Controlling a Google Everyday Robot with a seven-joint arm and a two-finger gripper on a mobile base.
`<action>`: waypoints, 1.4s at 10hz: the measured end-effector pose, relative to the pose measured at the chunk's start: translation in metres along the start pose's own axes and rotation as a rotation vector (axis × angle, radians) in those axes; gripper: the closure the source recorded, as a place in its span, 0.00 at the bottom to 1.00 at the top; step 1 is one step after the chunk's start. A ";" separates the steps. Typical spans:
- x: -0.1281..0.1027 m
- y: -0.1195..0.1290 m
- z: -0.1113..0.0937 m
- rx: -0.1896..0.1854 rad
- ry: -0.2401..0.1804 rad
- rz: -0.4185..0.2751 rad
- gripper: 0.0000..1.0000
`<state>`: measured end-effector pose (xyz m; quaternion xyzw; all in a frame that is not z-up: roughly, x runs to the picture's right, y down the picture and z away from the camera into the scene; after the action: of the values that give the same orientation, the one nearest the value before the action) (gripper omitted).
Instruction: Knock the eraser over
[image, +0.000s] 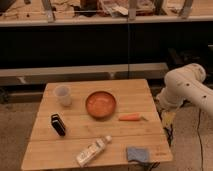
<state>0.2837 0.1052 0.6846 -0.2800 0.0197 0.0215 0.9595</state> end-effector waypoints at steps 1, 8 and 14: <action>0.000 0.000 0.000 0.000 0.000 0.000 0.20; 0.000 0.000 0.000 0.000 0.000 0.000 0.20; -0.009 -0.005 0.002 0.017 -0.019 -0.017 0.20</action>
<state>0.2748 0.1015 0.6896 -0.2719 0.0084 0.0159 0.9622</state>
